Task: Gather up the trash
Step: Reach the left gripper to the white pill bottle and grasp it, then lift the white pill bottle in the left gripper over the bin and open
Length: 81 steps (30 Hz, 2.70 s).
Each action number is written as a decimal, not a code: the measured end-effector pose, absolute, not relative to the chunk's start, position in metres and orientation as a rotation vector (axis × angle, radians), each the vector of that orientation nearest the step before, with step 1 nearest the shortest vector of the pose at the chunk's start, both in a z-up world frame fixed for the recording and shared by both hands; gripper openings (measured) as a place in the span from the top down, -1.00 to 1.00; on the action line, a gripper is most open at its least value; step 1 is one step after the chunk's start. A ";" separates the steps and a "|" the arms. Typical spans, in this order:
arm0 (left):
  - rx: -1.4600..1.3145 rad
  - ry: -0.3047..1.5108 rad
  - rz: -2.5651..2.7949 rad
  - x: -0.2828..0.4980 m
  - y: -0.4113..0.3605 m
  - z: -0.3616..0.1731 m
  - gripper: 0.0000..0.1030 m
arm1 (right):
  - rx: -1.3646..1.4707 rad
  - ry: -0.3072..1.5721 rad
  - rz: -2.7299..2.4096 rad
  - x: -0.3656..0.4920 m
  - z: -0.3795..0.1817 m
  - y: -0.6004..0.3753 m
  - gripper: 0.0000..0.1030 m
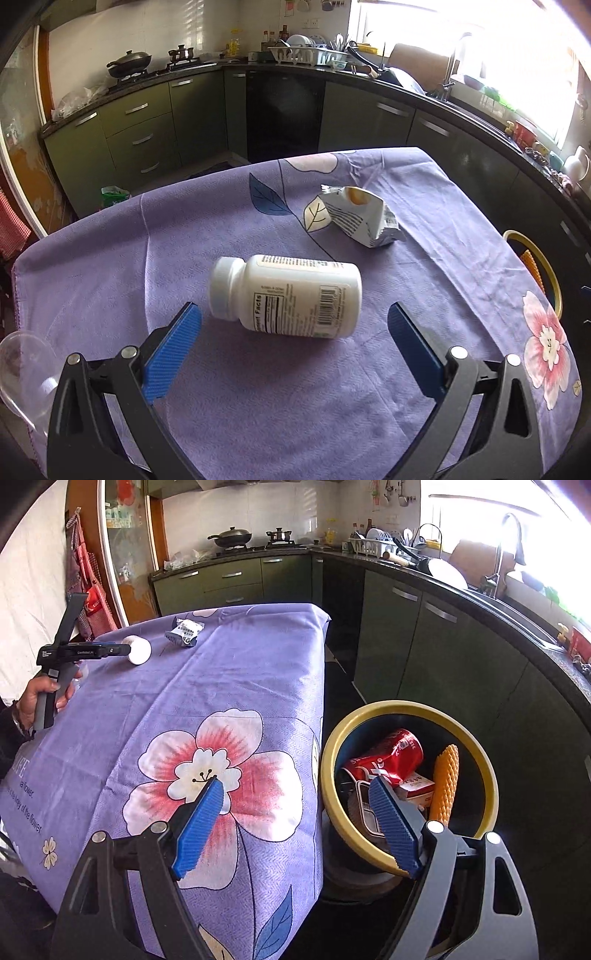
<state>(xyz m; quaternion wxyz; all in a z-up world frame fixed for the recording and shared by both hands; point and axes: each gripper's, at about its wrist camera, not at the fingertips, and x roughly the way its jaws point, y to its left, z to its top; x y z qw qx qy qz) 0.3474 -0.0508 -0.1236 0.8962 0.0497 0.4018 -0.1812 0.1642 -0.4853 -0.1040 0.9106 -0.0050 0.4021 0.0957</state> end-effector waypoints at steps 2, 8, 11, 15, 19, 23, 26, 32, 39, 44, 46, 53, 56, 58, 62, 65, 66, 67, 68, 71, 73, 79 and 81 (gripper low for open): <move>0.101 0.839 -0.380 0.354 -0.051 -0.127 -0.87 | -0.010 0.834 0.204 0.166 -0.106 -0.484 -0.56; 0.091 0.842 -0.411 0.362 -0.054 -0.131 -0.87 | -0.015 0.845 0.220 0.172 -0.109 -0.479 -0.56; 0.091 0.841 -0.417 0.365 -0.056 -0.132 -0.87 | -0.016 0.848 0.223 0.173 -0.109 -0.477 -0.56; 0.119 0.829 -0.401 0.365 -0.059 -0.133 -0.81 | -0.019 0.849 0.224 0.173 -0.109 -0.476 -0.56; 0.142 0.841 -0.391 0.365 -0.063 -0.135 -0.55 | -0.014 0.848 0.223 0.173 -0.109 -0.476 -0.56; 0.159 0.835 -0.393 0.360 -0.067 -0.134 -0.55 | -0.012 0.849 0.225 0.172 -0.109 -0.476 -0.56; 0.169 0.832 -0.400 0.353 -0.071 -0.133 -0.55 | -0.015 0.851 0.224 0.172 -0.110 -0.476 -0.56; 0.171 0.810 -0.426 0.332 -0.077 -0.119 -0.55 | -0.018 0.835 0.222 0.167 -0.106 -0.476 -0.56; 0.170 0.784 -0.463 0.288 -0.093 -0.091 -0.55 | -0.022 0.826 0.184 0.155 -0.105 -0.482 -0.56; 0.193 0.780 -0.563 0.247 -0.127 -0.073 -0.55 | -0.005 0.831 0.115 0.142 -0.105 -0.501 -0.56; 0.213 0.779 -0.628 0.233 -0.148 -0.067 -0.55 | 0.012 0.829 0.094 0.133 -0.105 -0.510 -0.56; 0.280 0.771 -0.853 0.212 -0.246 -0.057 -0.55 | 0.033 0.831 0.020 0.101 -0.107 -0.541 -0.56; 0.302 0.779 -0.923 0.214 -0.291 -0.060 -0.55 | 0.055 0.820 -0.004 0.090 -0.106 -0.557 -0.56; 0.318 0.795 -0.958 0.218 -0.322 -0.064 -0.55 | 0.066 0.815 -0.018 0.084 -0.107 -0.566 -0.56; 0.369 0.816 -1.008 0.228 -0.385 -0.078 -0.55 | 0.095 0.816 -0.036 0.073 -0.111 -0.584 -0.56; 0.405 0.825 -1.023 0.238 -0.427 -0.089 -0.55 | 0.117 0.823 -0.056 0.066 -0.117 -0.595 -0.56; 0.410 0.833 -1.029 0.242 -0.437 -0.093 -0.55 | 0.129 0.827 -0.060 0.064 -0.119 -0.599 -0.56; 0.414 0.843 -1.036 0.246 -0.449 -0.098 -0.56 | 0.140 0.831 -0.064 0.062 -0.122 -0.603 -0.56; 0.419 0.853 -1.039 0.250 -0.459 -0.102 -0.56 | 0.149 0.834 -0.068 0.061 -0.124 -0.606 -0.56; 0.423 0.884 -1.043 0.260 -0.482 -0.114 -0.58 | 0.170 0.849 -0.075 0.058 -0.130 -0.612 -0.56; 0.403 0.892 -1.037 0.264 -0.483 -0.115 -0.63 | 0.175 0.853 -0.076 0.057 -0.132 -0.614 -0.56; 0.341 0.832 -1.053 0.251 -0.442 -0.093 -0.71 | 0.162 0.846 -0.049 0.065 -0.128 -0.603 -0.56; 0.292 0.815 -1.049 0.247 -0.415 -0.084 -0.72 | 0.151 0.842 -0.034 0.069 -0.125 -0.595 -0.56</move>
